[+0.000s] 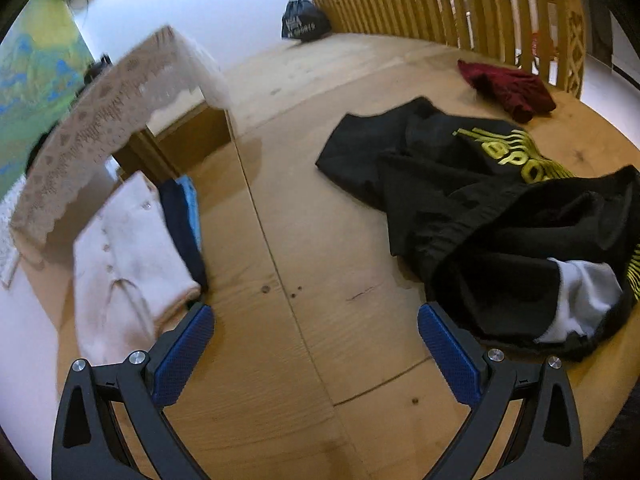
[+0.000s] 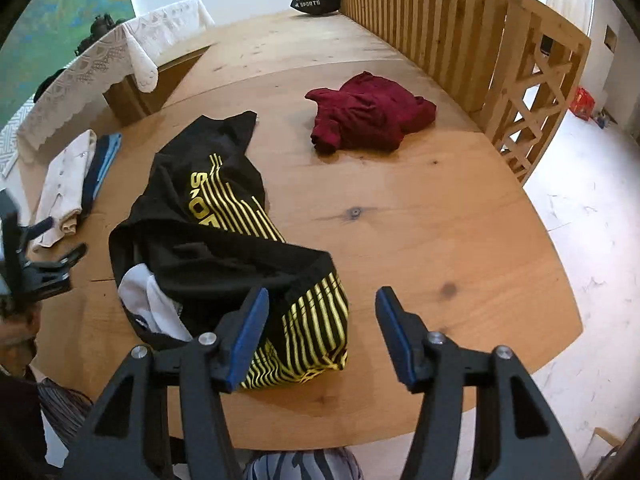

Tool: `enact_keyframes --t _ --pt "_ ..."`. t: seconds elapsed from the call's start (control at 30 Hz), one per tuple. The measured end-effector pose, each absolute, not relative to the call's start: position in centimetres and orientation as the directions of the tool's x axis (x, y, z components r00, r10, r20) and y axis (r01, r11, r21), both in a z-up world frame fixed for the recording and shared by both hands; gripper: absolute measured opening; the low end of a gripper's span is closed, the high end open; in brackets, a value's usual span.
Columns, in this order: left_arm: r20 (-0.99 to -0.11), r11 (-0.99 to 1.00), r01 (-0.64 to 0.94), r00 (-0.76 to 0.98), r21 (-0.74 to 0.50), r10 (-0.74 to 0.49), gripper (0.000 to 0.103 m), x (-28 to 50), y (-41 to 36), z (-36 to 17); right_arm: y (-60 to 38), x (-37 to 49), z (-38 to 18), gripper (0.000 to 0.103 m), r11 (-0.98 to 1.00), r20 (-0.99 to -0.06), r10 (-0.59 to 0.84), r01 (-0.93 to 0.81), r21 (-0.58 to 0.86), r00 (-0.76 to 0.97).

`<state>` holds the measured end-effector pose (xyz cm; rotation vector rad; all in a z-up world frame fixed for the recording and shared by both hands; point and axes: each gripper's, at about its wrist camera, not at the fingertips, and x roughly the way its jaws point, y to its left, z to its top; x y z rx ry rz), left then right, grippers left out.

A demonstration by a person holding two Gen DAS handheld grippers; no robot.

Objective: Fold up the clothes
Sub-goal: 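Lay the black pants on the table with the right gripper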

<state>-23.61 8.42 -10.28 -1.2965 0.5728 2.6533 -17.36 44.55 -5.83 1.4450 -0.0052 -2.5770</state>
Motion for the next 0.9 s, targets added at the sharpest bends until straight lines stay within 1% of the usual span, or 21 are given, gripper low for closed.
enact_keyframes --t 0.1,0.2,0.23,0.37,0.43,0.57,0.73,0.8,0.83,0.87,0.9 --pt "-0.814 -0.930 -0.286 -0.581 0.232 -0.024 0.102 -25.2 8.3 -11.5 44.1 -17.2 -6.6 0.055 -0.979 -0.846 -0.185 0.173 0.111 -0.500" --pt "-0.824 -0.927 -0.282 -0.564 0.246 -0.047 0.102 -26.0 8.5 -12.6 43.7 -17.2 -7.2 0.055 -0.974 -0.849 -0.204 0.188 0.126 -0.488" --pt "-0.831 -0.929 -0.287 -0.554 0.234 -0.038 0.102 -26.3 8.6 -12.9 43.6 -17.2 -7.3 0.055 -0.973 -0.849 -0.205 0.193 0.125 -0.486" --pt "-0.870 -0.948 -0.314 -0.482 0.058 0.107 0.102 -26.4 8.0 -13.2 43.7 -16.9 -7.3 0.055 -0.971 -0.845 -0.213 0.202 0.127 -0.490" --pt "-0.870 -0.946 -0.323 -0.470 0.016 0.146 0.102 -25.9 7.8 -13.0 43.9 -16.8 -7.3 0.055 -0.969 -0.842 -0.225 0.199 0.144 -0.491" --pt "-0.863 -0.928 -0.372 -0.471 0.007 0.182 0.102 -24.4 8.4 -12.3 44.3 -16.5 -7.4 0.055 -0.964 -0.836 -0.254 0.192 0.182 -0.486" --pt "-0.869 -0.905 -0.426 -0.454 0.017 0.198 0.101 -24.0 10.0 -12.5 44.0 -16.5 -7.8 0.055 -0.965 -0.832 -0.250 0.201 0.169 -0.496" --pt "-0.872 -0.903 -0.429 -0.448 0.015 0.199 0.091 -24.4 10.6 -12.8 44.0 -16.6 -8.0 0.055 -0.965 -0.832 -0.248 0.202 0.167 -0.496" --pt "-0.876 -0.902 -0.431 -0.436 0.002 0.207 0.079 -24.6 10.8 -13.0 44.0 -16.7 -8.0 0.055 -0.966 -0.833 -0.244 0.201 0.163 -0.497" --pt "-0.880 -0.900 -0.434 -0.420 -0.021 0.223 0.069 -24.9 10.9 -13.1 44.0 -16.8 -8.1 0.055 -0.967 -0.834 -0.241 0.200 0.160 -0.497" --pt "-0.882 -0.897 -0.440 -0.404 -0.046 0.243 0.065 -25.1 11.0 -13.3 44.1 -16.8 -8.1 0.055 -0.967 -0.834 -0.241 0.199 0.161 -0.496"
